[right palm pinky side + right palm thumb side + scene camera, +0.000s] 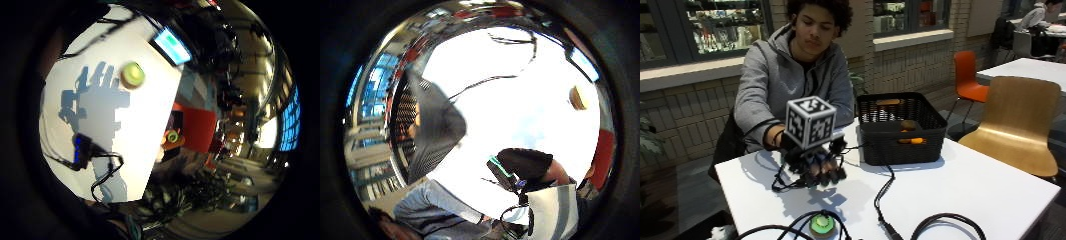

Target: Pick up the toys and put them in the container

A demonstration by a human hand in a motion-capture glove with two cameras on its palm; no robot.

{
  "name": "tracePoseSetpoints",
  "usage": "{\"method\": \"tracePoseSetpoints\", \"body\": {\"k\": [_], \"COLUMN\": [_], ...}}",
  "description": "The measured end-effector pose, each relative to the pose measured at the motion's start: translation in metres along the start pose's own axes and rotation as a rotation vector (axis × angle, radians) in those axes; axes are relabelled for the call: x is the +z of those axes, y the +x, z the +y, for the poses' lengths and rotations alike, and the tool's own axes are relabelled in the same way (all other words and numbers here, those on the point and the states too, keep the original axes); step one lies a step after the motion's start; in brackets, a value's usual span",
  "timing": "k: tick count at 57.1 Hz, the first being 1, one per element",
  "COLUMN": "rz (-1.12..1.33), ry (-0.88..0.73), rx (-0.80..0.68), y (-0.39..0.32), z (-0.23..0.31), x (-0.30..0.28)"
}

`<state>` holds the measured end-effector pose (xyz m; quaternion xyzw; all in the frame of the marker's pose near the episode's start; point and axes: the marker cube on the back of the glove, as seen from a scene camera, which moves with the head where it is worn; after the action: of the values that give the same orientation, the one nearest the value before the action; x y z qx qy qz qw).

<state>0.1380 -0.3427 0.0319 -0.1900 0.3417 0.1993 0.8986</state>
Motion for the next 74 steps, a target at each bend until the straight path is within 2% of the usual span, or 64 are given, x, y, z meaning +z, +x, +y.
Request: {"method": "tracePoseSetpoints", "body": {"k": [7, 34, 43, 49, 55, 63, 69, 74], "rz": [-0.025, -0.169, -0.305, -0.264, -0.187, -0.141, -0.114, -0.108], "ry": [-0.121, -0.111, -0.014, 0.071, 0.126, 0.174, 0.221, 0.321], "rx": [0.151, 0.442, 0.444, 0.457, 0.421, 0.302, 0.132, -0.023], "y": [0.031, 0.06, 0.062, 0.063, 0.061, 0.042, 0.009, -0.048], "z": [-0.007, -0.052, -0.055, -0.052, -0.048, -0.042, -0.036, -0.016], "x": [0.047, 0.094, 0.105, 0.102, 0.094, 0.07, 0.028, -0.016]}}
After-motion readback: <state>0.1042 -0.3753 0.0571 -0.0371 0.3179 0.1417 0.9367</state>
